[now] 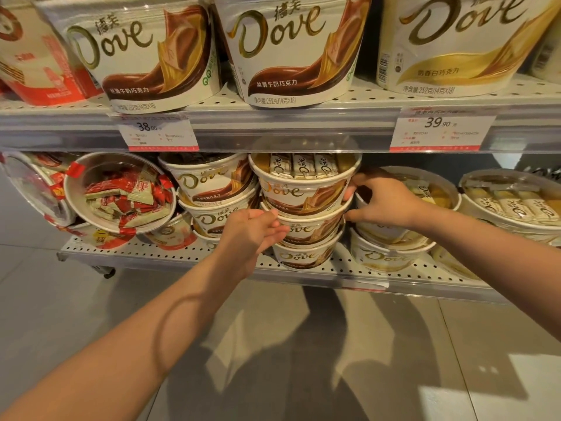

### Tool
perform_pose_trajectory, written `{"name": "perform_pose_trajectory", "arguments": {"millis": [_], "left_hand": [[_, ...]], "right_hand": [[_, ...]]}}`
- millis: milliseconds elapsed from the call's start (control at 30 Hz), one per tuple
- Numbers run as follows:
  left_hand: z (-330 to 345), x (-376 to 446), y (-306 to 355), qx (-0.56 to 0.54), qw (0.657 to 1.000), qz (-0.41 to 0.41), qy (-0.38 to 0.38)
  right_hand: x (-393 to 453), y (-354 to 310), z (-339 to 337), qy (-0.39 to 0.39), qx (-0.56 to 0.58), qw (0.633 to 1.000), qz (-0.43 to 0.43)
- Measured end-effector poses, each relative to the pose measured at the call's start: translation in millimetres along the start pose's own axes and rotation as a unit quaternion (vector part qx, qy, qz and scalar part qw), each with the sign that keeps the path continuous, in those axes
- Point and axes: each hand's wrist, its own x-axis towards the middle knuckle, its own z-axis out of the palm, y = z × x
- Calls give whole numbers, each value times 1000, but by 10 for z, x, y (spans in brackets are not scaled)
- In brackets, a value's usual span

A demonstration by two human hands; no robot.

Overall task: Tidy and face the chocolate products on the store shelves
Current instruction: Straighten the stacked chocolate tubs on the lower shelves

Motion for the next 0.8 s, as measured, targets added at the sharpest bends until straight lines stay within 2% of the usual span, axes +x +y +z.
{"name": "perform_pose_trajectory", "arguments": {"millis": [167, 233, 300, 400, 433, 533, 733, 800], "left_hand": [[25, 4, -8, -43, 998, 27, 31], [31, -15, -22, -33, 998, 41, 36], [51, -34, -37, -20, 997, 52, 47], [65, -23, -41, -30, 996, 50, 65], [72, -15, -34, -36, 996, 45, 68], [98, -1, -2, -40, 997, 25, 65], [63, -12, 68, -28, 999, 7, 25], [54, -11, 74, -16, 1000, 11, 21]], "right_hand": [[-56, -58, -62, -1, 105, 994, 32], [-69, -54, -50, 12, 113, 993, 34], [-93, -43, -18, 70, 87, 993, 28], [-167, -127, -34, 184, 116, 976, 21], [-188, -166, -49, 175, 123, 977, 10], [-220, -313, -49, 82, 150, 984, -41], [-71, -391, 57, 131, 246, 960, -13], [-31, -363, 35, 134, 241, 961, -18]]}}
